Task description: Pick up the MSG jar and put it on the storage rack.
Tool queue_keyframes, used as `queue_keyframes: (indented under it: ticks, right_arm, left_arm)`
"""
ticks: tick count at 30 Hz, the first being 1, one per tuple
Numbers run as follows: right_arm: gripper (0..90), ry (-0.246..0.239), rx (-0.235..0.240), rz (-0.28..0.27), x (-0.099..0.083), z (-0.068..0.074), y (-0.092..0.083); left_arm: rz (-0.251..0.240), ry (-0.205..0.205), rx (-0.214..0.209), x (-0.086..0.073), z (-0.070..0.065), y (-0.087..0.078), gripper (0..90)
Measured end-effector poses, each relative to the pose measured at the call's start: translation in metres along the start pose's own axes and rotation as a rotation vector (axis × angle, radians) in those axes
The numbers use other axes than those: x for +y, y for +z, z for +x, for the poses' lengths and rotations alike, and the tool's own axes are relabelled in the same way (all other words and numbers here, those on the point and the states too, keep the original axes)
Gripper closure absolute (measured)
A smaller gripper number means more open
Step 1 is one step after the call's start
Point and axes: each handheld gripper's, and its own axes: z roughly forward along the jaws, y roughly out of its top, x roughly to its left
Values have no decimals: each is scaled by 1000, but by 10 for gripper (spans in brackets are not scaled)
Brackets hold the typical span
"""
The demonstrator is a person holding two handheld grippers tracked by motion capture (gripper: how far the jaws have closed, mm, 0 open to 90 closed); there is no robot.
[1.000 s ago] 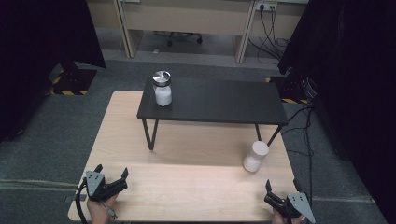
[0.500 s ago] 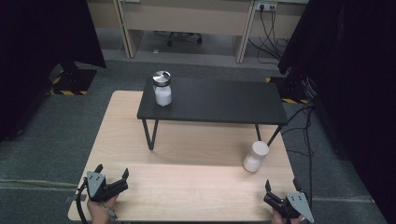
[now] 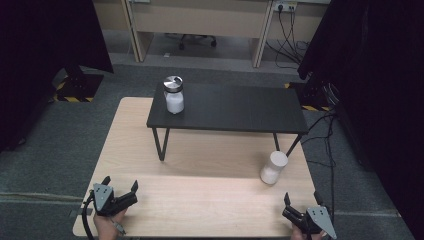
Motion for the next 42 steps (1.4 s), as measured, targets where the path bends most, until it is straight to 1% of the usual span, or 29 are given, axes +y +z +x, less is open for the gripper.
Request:
queue_keyframes:
  ticks: [8,15,29,34,39,42]
  right_arm:
    - [2,4,-1,6,1,0,0]
    - [3,-6,4,12,2,-1,1]
    - [2,-7,15,17,3,-2,1]
    - [2,0,30,26,5,-5,2]
    - [2,0,29,32,6,-5,3]
    - [2,25,44,40,9,-9,5]
  left_arm:
    - [-5,-4,2,-1,0,-1,0]
    - [-5,-11,5,-1,-1,-1,0]
    - [-3,-10,4,-1,-1,-2,0]
    - [-3,-12,6,-1,-1,-2,0]
    - [0,-13,4,0,-1,-2,0]
    - [-1,-13,3,0,-1,-2,0]
